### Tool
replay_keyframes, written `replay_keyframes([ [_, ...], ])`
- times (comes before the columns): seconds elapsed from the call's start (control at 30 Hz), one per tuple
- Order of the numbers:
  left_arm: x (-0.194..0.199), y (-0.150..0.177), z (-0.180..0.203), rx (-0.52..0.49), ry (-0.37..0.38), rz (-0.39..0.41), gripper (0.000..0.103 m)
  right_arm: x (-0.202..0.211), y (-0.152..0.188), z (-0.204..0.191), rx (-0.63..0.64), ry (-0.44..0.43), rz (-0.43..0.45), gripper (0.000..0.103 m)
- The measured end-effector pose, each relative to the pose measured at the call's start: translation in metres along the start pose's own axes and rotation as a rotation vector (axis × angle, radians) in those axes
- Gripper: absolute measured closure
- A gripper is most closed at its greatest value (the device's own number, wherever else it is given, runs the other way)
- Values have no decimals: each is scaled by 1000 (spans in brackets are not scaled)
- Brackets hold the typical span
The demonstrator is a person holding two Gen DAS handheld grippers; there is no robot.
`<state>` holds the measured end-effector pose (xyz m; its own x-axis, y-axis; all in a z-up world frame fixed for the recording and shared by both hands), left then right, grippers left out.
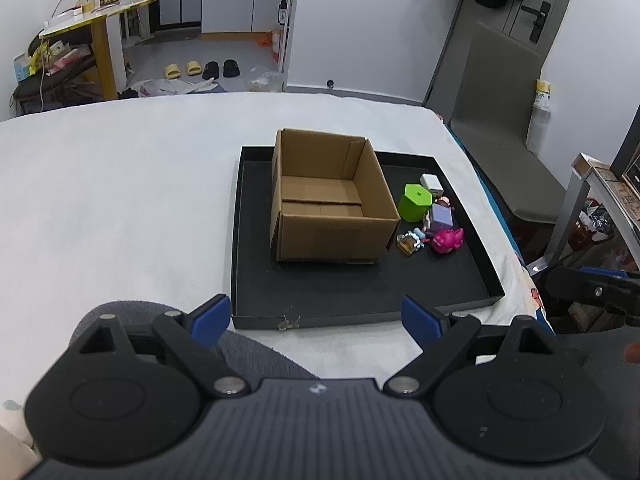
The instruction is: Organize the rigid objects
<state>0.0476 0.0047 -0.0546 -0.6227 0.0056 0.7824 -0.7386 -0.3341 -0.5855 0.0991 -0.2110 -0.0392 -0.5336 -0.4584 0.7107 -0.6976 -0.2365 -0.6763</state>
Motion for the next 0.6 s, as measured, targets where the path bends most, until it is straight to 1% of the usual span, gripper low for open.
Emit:
replay_keyframes([
  [0.33, 0, -2, -1, 5, -4, 1, 12, -4, 7, 5, -17, 6, -22, 0],
  [0.6, 3, -3, 2, -9, -7, 0, 12, -4, 8, 4, -13, 5, -24, 0],
])
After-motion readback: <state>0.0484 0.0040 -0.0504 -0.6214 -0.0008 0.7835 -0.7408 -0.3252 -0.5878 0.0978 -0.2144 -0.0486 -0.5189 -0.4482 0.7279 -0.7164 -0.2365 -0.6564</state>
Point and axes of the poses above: each gripper's, at about its wrist camera, not at the fingertips, and x roughly against the way its jaws point, z to its right, y to its underside, the point moved 6 cm from there along -x, roughly the way its jaws point, and after that the axes turned 8 degrees about x, right-handed, at the moved point
